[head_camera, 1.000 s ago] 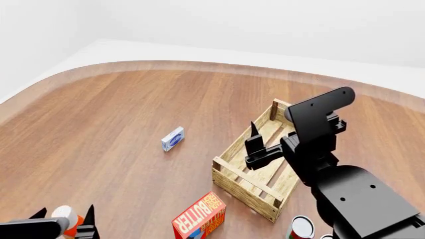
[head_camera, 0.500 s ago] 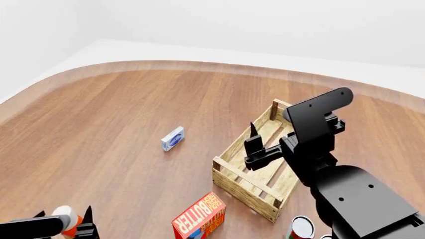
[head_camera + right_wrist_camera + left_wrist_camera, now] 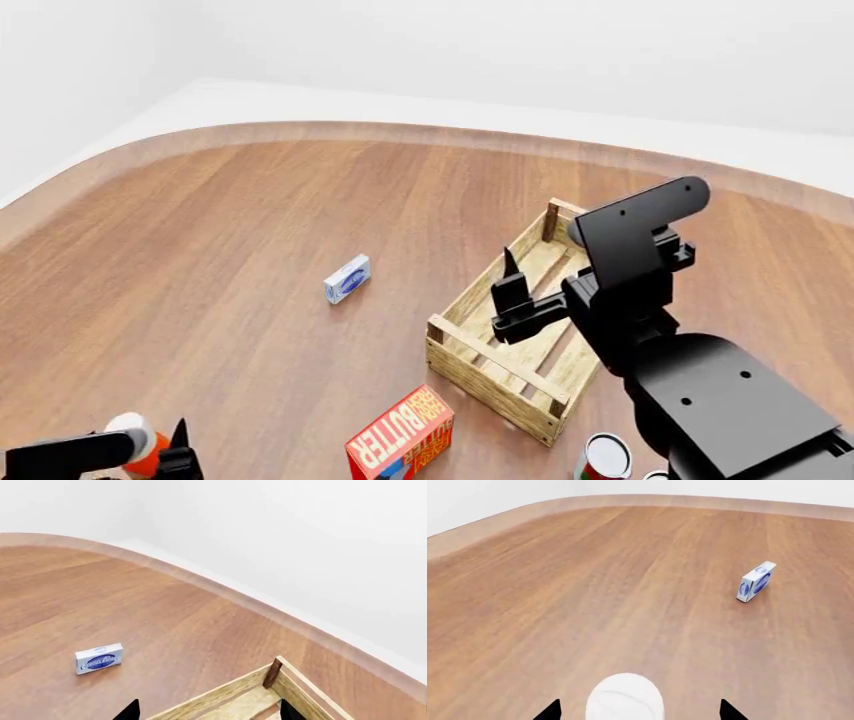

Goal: Pick up the ketchup, and put it in the wooden tray.

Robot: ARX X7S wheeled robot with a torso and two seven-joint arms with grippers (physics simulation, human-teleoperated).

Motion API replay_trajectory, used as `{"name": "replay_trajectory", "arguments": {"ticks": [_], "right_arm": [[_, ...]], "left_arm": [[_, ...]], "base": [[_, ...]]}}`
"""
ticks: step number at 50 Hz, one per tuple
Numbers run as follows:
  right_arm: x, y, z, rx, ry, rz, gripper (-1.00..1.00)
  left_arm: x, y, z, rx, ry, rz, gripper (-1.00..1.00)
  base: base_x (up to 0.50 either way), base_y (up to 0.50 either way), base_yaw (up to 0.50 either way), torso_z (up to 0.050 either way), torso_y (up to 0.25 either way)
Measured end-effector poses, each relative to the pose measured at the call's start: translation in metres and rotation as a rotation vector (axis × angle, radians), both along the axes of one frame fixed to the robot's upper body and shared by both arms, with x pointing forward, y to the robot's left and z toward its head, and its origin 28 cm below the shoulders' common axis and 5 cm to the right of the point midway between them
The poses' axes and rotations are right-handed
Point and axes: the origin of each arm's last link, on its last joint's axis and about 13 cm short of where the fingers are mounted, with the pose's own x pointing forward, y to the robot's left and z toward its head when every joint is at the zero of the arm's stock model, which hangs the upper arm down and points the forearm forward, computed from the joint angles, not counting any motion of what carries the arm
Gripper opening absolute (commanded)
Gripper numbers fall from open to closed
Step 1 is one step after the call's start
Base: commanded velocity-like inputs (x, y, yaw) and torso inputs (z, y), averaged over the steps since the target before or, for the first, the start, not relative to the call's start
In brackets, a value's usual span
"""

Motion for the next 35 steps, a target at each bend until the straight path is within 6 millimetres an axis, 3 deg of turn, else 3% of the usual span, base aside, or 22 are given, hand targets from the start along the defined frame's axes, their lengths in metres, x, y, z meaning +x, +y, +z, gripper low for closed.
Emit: {"name": "replay_trajectory", "arguments": {"ticks": [10,11,35], "right_arm": [[0.0,0.0,-0.001,-0.001,0.002,-0.005,1.0],[0.0,0.0,-0.001,-0.001,0.002,-0.006,1.0],[-0.005,-0.002,0.0,-0.001,0.001,-0.02,1.0]], "left_arm": [[0.006,0.003,-0.007,-0.003,0.012,0.038,1.0],[0.007,0.004,-0.007,-0.003,0.014,0.042,-1.0],[0.02,0.006,-0.01,-0.006,0.017,0.057,-1.0]], "base": [[0.0,0.0,0.0,0.0,0.0],[0.0,0.0,0.0,0.0,0.0],[0.0,0.0,0.0,0.0,0.0]]}}
